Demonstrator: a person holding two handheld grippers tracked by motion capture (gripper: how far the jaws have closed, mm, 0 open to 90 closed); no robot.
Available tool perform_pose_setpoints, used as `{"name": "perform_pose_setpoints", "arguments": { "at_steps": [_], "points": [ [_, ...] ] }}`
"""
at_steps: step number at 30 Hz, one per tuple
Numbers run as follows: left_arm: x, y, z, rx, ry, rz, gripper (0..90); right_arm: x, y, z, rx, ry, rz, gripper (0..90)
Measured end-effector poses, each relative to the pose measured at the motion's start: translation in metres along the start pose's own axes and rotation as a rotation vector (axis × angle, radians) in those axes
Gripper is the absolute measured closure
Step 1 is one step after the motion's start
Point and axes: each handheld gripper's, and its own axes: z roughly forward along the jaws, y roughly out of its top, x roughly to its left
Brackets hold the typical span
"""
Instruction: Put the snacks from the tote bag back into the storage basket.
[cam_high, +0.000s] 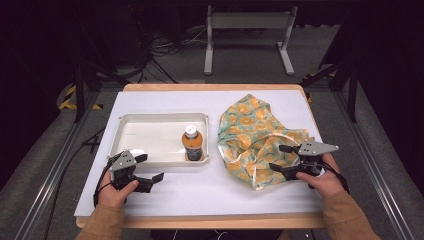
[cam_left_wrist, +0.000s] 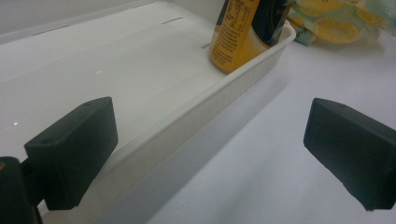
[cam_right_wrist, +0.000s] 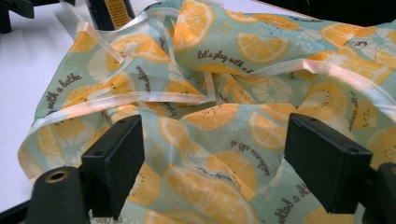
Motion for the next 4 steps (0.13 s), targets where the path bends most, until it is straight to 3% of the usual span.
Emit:
{"name": "perform_pose_setpoints", "arguments": {
  "at_steps": [4],
  "points": [
    [-0.0002, -0.0001, -0.0006, -0.006, 0.000, -0.010, 3.8, 0.0003, 0.0005, -0.0001, -0.002, 0.001, -0.001, 20.8]
  ]
}}
